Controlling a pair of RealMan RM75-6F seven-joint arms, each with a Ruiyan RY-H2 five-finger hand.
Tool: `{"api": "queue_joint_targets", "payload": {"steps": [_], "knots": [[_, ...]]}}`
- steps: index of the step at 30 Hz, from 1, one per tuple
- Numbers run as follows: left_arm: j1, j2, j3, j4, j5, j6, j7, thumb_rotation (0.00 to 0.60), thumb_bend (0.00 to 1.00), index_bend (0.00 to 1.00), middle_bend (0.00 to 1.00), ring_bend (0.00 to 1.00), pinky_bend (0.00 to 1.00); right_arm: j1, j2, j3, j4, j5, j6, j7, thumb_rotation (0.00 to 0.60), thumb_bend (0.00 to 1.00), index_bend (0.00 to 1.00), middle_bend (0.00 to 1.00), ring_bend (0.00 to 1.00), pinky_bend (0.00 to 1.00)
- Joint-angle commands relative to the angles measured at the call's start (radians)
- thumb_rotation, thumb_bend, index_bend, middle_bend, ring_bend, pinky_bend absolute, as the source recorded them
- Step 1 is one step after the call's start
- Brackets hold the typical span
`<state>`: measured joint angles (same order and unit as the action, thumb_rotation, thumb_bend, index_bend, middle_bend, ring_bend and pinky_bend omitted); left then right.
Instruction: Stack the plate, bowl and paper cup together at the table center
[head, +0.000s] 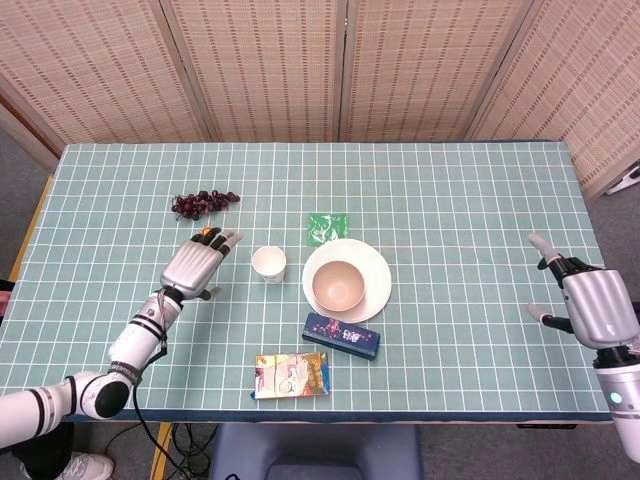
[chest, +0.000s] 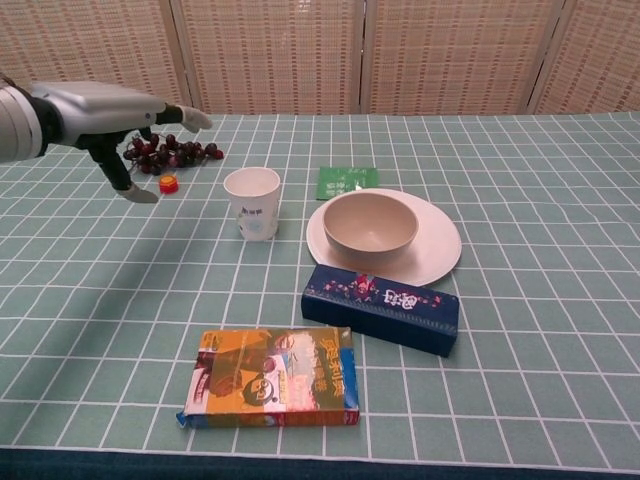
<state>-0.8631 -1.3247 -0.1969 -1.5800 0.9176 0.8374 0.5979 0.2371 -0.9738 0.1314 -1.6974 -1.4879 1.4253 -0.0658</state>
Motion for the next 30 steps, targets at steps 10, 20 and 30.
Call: {"api": "queue_joint_targets", "payload": {"steps": [10,20,30], "knots": [[-0.209,-0.124,0.017,0.102,-0.279,-0.068,0.186,0.6,0.22,0.04,0.01,0.08,0.22,-0.015,0.001,0.0,0.016,0.014,0.006,0.02,0.6,0.0,0.13,0.4,0.46,0.69],[-0.323,-0.201,0.044,0.204,-0.442,-0.088,0.23,0.6,0.22,0.08,0.01,0.08,0.22,-0.027,0.006,0.0,0.028,0.023,0.007,0.04,0.6,0.0,0.13,0.4,0.46,0.69],[-0.351,-0.26,0.064,0.276,-0.447,-0.08,0.195,0.6,0.22,0.2,0.1,0.2,0.31,-0.03,0.006,0.003,0.036,0.028,0.004,0.05,0.6,0.0,0.13,0.4,0.46,0.69]]}}
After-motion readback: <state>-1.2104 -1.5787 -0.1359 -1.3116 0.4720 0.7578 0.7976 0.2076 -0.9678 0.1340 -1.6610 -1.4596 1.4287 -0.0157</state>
